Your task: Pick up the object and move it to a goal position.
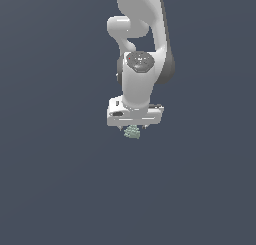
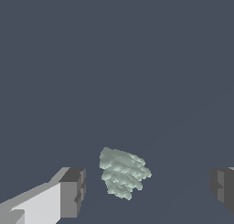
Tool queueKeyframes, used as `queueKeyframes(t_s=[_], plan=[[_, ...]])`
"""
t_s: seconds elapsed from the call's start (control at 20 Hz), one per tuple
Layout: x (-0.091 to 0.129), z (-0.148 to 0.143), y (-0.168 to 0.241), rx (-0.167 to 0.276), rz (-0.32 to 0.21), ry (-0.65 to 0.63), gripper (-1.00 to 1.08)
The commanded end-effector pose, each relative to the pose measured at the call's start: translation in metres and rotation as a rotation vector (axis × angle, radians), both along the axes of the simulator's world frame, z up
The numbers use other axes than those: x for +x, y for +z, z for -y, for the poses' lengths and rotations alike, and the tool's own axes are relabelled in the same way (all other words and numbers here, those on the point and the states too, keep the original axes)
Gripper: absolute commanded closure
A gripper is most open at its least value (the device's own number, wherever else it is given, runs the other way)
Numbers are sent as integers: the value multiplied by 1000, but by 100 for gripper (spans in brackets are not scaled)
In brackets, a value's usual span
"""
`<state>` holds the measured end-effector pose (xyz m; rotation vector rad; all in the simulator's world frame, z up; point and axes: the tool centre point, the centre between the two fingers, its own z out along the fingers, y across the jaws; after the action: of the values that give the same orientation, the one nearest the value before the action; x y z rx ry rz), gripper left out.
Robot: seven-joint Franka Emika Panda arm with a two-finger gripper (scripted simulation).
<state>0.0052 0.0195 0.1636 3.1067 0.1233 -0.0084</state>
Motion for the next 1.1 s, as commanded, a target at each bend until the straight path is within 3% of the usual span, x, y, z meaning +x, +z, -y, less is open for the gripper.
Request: queueKeyframes(t_s=[0.0, 1.05], plan=[[0, 0, 0, 0, 0, 0, -92], [0, 6, -3, -19, -4, 23, -92]])
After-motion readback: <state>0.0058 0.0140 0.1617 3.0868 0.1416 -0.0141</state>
